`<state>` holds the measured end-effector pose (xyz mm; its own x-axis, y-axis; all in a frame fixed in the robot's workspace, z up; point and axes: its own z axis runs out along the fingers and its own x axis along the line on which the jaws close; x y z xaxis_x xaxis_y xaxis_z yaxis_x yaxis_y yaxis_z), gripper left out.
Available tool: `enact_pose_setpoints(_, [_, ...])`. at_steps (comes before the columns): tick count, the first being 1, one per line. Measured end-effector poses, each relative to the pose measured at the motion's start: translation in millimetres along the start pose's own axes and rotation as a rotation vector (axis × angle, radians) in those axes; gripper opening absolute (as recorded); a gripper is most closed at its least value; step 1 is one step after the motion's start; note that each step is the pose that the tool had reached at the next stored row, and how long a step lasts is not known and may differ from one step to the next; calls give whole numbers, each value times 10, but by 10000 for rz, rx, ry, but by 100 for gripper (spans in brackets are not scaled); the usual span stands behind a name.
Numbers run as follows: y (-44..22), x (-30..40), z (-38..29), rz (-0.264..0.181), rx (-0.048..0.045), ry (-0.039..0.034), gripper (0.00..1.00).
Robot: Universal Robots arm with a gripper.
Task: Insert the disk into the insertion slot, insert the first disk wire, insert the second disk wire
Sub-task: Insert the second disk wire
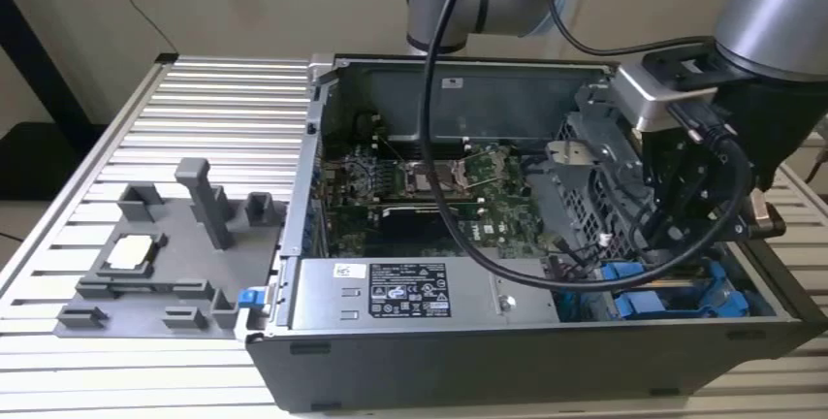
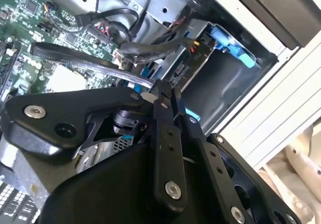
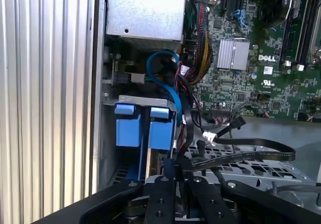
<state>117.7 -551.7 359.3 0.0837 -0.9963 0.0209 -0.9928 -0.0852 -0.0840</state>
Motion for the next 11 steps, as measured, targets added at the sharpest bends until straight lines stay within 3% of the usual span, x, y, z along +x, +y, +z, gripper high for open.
enact_pose_setpoints(6, [-35, 147, 6, -2, -247, -21, 16])
enact_pose_setpoints(9, [-41, 199, 10, 14, -295, -22, 16])
enact_pose_setpoints(10, [-41, 200, 16, 39, -294, -54, 16])
enact_pose_setpoints(11, [-41, 200, 19, 76, -287, -142, 16])
